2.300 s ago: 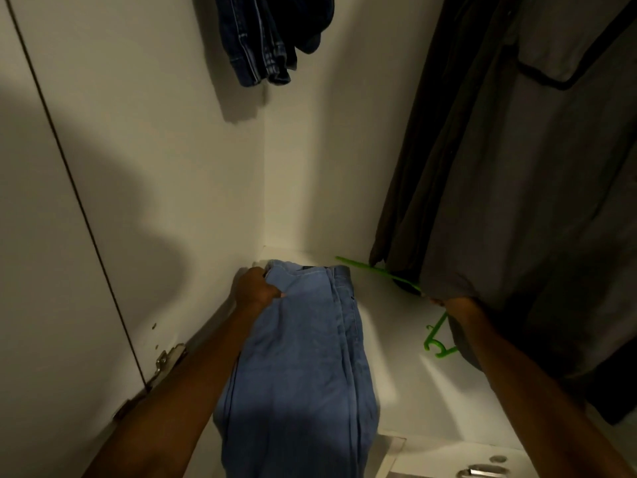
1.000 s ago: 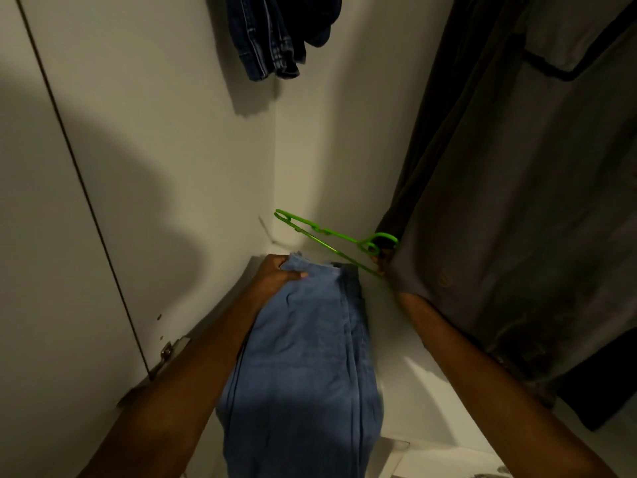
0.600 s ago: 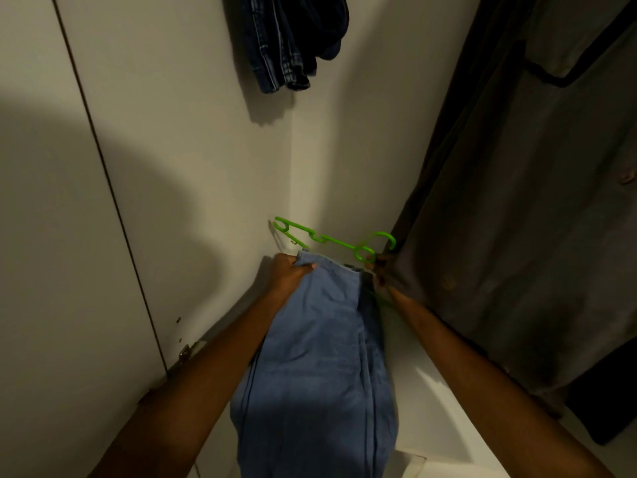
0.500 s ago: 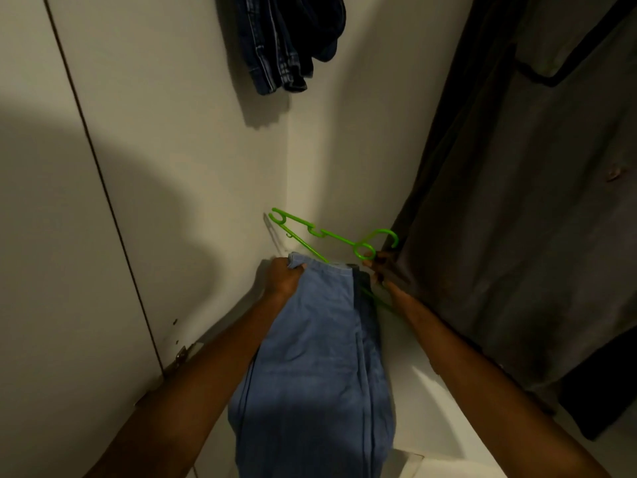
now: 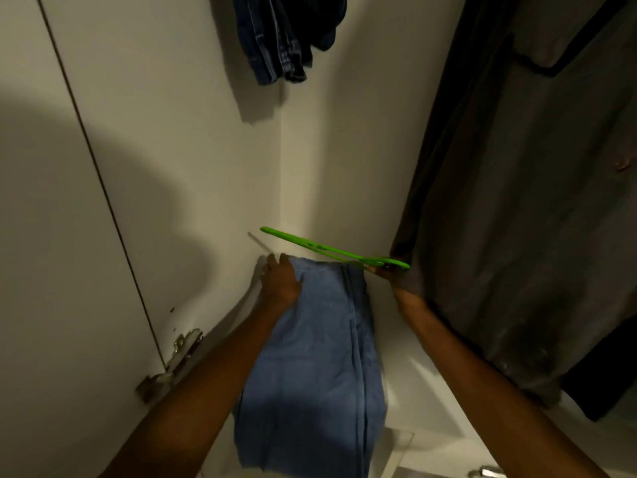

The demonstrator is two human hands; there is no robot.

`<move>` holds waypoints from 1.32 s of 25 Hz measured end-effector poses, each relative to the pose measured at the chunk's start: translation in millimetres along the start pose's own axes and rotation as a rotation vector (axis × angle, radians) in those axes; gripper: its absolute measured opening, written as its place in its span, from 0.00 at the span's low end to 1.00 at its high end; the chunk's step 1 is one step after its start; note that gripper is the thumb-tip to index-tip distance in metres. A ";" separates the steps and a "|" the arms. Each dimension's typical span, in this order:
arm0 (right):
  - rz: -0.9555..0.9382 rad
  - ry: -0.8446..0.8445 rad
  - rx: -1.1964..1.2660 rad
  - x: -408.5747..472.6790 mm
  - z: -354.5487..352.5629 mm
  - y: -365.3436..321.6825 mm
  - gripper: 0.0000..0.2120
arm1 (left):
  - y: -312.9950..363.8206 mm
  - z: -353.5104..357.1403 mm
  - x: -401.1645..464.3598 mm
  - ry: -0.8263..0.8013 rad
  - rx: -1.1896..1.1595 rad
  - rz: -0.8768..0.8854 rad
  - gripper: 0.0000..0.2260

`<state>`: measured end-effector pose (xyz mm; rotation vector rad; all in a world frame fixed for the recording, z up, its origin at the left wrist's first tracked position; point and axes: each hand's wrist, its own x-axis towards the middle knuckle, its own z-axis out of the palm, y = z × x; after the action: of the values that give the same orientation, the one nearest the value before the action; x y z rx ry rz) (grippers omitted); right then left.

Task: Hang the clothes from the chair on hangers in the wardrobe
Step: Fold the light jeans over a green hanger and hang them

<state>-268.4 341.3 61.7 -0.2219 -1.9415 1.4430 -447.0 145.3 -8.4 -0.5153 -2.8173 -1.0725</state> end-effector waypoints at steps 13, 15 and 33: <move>0.024 -0.110 0.227 -107.7 -12.7 -20.9 0.12 | -77.1 -9.5 -294.1 0.602 -0.441 0.165 0.20; 0.033 -0.144 0.222 -120.9 -21.2 -32.2 0.11 | -85.9 -0.4 -307.8 0.422 -0.817 -0.108 0.28; 0.298 0.124 -0.029 -327.1 -27.1 37.7 0.13 | -129.2 -27.5 -328.8 -0.297 -0.650 -0.142 0.17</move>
<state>-18.7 207.0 -108.0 -0.6219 -1.8866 1.5484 -183.0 -55.2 -133.3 -0.5582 -2.7142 -2.1202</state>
